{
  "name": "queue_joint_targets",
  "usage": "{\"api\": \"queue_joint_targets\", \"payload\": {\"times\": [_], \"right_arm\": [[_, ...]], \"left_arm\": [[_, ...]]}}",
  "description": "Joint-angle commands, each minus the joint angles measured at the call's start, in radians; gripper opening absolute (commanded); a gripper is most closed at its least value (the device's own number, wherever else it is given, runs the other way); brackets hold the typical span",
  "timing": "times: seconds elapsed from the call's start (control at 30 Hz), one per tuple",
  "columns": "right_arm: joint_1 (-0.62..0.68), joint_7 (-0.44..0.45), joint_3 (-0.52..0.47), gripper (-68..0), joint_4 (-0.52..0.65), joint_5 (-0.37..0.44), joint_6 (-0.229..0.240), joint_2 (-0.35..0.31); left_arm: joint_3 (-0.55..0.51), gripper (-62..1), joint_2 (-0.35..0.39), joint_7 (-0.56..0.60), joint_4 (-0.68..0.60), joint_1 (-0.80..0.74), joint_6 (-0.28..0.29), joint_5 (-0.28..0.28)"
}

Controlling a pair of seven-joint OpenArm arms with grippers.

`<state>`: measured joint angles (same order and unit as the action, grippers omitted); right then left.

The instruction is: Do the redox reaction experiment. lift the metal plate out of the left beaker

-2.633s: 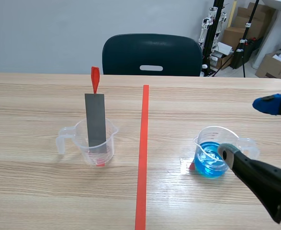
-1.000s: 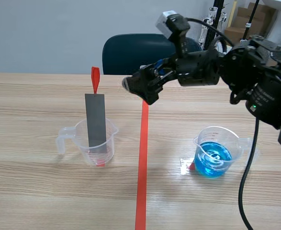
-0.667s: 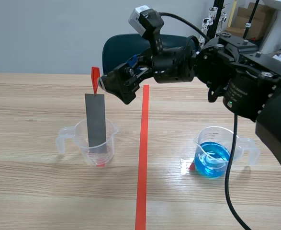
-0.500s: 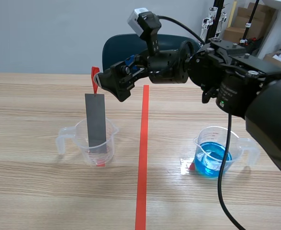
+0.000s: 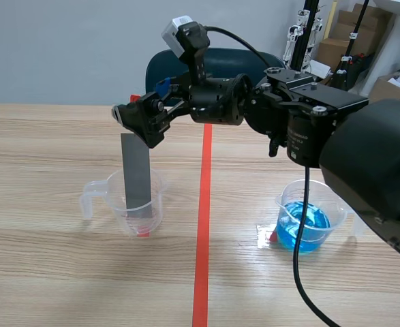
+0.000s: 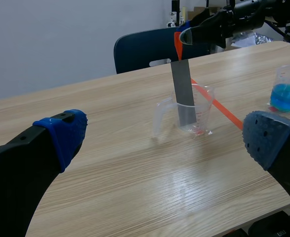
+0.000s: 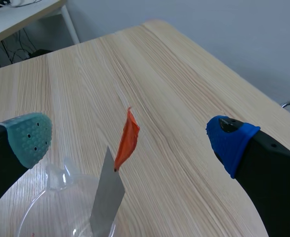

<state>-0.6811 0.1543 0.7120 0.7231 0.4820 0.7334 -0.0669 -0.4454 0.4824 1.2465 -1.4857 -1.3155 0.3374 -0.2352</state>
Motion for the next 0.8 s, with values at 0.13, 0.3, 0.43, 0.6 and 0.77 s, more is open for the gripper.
{"api": "queue_joint_targets", "payload": {"times": [0.13,0.3,0.43,0.6,0.77], "right_arm": [[-0.027,0.05,0.053,0.4,0.024,0.016,0.012,0.004],[-0.028,0.089,0.086,0.4,0.019,0.024,0.012,0.011],[-0.026,0.098,0.099,0.4,0.016,0.061,0.012,0.011],[-0.017,0.093,0.102,0.4,0.003,0.114,0.012,0.011],[-0.014,0.026,0.102,0.4,0.003,0.187,0.012,0.012]], "left_arm": [[0.005,1.4,-0.003,0.013,-0.012,-0.001,-0.001,-0.007],[0.005,1.4,-0.003,0.014,-0.012,-0.001,-0.001,-0.007],[0.005,1.4,-0.003,0.014,-0.012,-0.001,-0.001,-0.007],[0.005,1.4,-0.003,0.014,-0.012,-0.001,-0.001,-0.007],[0.005,1.4,-0.003,0.014,-0.012,-0.001,-0.001,-0.007]]}}
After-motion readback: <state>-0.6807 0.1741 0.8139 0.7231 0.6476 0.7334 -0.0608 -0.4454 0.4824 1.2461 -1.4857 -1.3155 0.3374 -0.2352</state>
